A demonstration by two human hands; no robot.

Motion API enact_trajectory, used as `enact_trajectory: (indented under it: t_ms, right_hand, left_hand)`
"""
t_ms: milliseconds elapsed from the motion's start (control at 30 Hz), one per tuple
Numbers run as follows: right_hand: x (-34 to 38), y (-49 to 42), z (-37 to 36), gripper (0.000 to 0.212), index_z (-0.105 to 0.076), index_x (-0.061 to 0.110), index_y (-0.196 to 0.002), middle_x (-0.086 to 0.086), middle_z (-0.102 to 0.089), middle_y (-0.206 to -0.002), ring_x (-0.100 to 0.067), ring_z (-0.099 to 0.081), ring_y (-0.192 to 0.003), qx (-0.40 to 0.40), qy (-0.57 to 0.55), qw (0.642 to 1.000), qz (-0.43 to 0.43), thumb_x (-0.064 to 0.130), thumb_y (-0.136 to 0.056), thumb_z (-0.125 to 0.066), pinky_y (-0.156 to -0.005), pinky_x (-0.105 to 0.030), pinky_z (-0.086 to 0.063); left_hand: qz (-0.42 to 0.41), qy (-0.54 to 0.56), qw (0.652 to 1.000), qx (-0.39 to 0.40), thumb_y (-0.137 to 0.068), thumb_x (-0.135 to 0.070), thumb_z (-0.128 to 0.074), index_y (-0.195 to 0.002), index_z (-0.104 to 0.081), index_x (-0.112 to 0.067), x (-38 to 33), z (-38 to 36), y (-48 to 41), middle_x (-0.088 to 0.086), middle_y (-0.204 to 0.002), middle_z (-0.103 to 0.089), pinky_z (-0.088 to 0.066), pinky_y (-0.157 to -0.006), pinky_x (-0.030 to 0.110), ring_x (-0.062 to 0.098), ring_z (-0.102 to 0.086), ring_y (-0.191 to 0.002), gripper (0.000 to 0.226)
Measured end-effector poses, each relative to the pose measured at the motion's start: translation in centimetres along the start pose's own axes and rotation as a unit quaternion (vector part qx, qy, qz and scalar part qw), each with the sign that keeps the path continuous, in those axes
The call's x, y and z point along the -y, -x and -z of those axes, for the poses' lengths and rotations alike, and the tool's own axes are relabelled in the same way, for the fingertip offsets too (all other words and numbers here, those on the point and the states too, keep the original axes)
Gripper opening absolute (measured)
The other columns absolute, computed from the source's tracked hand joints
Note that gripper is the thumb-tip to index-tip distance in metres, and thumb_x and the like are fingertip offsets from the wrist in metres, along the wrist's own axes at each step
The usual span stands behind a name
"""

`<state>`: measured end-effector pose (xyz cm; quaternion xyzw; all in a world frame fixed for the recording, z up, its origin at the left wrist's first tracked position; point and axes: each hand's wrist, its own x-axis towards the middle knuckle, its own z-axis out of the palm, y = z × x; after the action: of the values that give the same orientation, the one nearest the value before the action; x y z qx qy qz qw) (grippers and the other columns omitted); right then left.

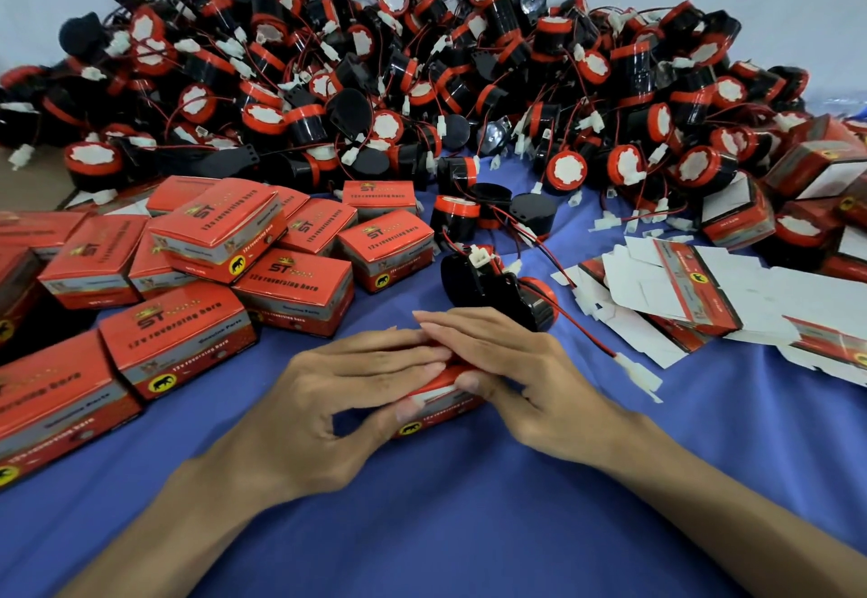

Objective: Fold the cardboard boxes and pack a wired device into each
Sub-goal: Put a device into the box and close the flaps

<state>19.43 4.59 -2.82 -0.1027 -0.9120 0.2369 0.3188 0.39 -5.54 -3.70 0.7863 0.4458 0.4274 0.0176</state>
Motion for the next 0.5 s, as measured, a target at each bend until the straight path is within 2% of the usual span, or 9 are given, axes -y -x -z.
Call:
enact_trajectory:
  t_ms: [100,267,367,500]
  right_hand:
    - [0.1,0.0,0.1,0.040,-0.054,-0.007,-0.127,-0.012,-0.055,-0.133,-0.022,-0.052,-0.123,-0.001,-0.001,1.000,-0.010,0.003,-0.089,-0.057,-0.107,-0.029,-0.038]
    - [0.4,0.0,0.5,0.050,-0.055,0.007,-0.132,-0.005,-0.045,-0.145,-0.014,-0.044,-0.131,0.034,-0.001,0.996,-0.088,0.026,-0.086,-0.064,-0.110,-0.022,-0.032]
    - [0.6,-0.2,0.9,0.046,-0.056,0.002,-0.130,-0.009,-0.055,-0.135,-0.023,-0.055,-0.117,0.060,0.056,0.996,-0.045,0.024,-0.090,-0.060,-0.103,-0.025,-0.038]
    - [0.8,-0.6,1.5,0.039,-0.056,0.006,-0.131,-0.014,-0.058,-0.124,-0.029,-0.058,-0.098,0.094,0.129,0.987,0.010,0.022,-0.096,-0.052,-0.091,-0.032,-0.043]
  left_hand:
    - [-0.001,0.005,1.000,0.003,-0.087,-0.022,-0.062,-0.120,-0.061,-0.009,0.3,0.2,0.0,-0.002,-0.124,-0.064,-0.047,-0.102,0.026,0.009,-0.057,-0.123,0.036]
    - [0.029,-0.001,1.000,-0.005,-0.086,-0.033,-0.064,-0.120,-0.061,-0.013,0.9,0.9,0.2,-0.001,-0.127,-0.062,-0.050,-0.097,0.029,0.009,-0.056,-0.123,0.040]
    - [0.064,0.019,0.998,0.008,-0.087,-0.041,-0.061,-0.124,-0.060,-0.017,1.0,1.1,0.2,-0.005,-0.131,-0.060,-0.052,-0.094,0.026,0.005,-0.054,-0.124,0.044]
    - [0.041,0.018,0.999,0.000,-0.088,-0.033,-0.062,-0.120,-0.063,-0.009,0.9,1.0,0.1,0.001,-0.128,-0.062,-0.051,-0.096,0.029,0.010,-0.058,-0.121,0.040]
